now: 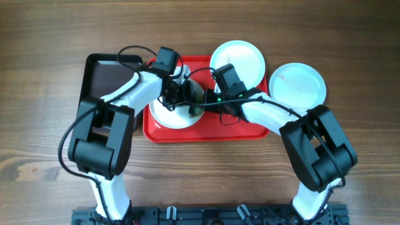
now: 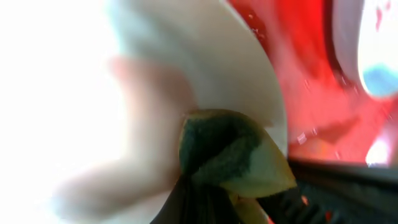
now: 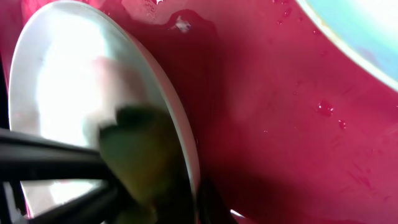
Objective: Clean dirty plates on tray and stack at the side
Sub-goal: 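Keep scrubbing around the plate with the left-gripper sponge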
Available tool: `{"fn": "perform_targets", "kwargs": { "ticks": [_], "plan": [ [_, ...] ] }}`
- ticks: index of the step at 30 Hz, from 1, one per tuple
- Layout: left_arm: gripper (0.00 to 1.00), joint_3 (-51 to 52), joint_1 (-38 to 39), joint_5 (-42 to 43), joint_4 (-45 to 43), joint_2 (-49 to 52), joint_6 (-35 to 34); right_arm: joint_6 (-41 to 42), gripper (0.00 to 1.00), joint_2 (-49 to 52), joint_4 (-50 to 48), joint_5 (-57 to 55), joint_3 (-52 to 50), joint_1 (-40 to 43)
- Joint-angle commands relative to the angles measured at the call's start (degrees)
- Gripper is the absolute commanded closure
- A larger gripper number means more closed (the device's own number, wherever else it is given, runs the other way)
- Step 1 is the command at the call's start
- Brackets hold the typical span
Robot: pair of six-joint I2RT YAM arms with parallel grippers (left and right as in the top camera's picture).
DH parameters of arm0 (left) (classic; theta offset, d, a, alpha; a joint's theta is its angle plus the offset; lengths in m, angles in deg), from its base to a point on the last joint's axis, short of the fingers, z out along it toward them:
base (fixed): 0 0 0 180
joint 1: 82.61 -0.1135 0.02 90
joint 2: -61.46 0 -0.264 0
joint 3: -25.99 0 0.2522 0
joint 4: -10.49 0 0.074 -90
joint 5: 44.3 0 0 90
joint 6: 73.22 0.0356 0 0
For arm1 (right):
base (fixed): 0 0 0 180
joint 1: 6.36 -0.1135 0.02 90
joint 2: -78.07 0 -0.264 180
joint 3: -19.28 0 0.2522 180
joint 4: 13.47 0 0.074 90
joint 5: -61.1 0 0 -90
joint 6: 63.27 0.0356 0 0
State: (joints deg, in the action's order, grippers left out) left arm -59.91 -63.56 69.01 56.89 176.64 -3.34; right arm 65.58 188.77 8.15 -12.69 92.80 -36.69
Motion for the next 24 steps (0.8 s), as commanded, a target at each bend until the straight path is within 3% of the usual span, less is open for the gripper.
{"fn": "perform_targets", "kwargs": {
  "ticks": [1,6,9,13,17,24],
  "plan": [
    [0.96,0.5,-1.3,-31.1,-0.7,2.1,-7.8,0.1,0.96,1.5,1.0,0.5,-0.9,-0.3],
    [0.96,0.5,-1.3,-47.7,1.8,2.1,-13.6,0.1,0.96,1.5,1.0,0.5,-0.9,-0.3],
    [0.96,0.5,-1.2,-52.5,5.5,2.1,-18.7,0.1,0.96,1.5,1.0,0.5,-0.9,-0.3],
    [0.96,0.5,-1.2,-53.0,9.9,2.1,-23.5,0.1,0.96,1.5,1.0,0.5,-0.9,-0.3],
    [0.96,0.5,-1.2,-43.0,11.8,2.1,-22.7,0.1,0.96,1.5,1.0,0.6,-0.9,-0.3],
    [0.96,0.5,-1.2,-8.5,10.5,2.1,-2.2,0.1,0.96,1.5,1.1,0.8,-0.9,-0.3]
  ]
}}
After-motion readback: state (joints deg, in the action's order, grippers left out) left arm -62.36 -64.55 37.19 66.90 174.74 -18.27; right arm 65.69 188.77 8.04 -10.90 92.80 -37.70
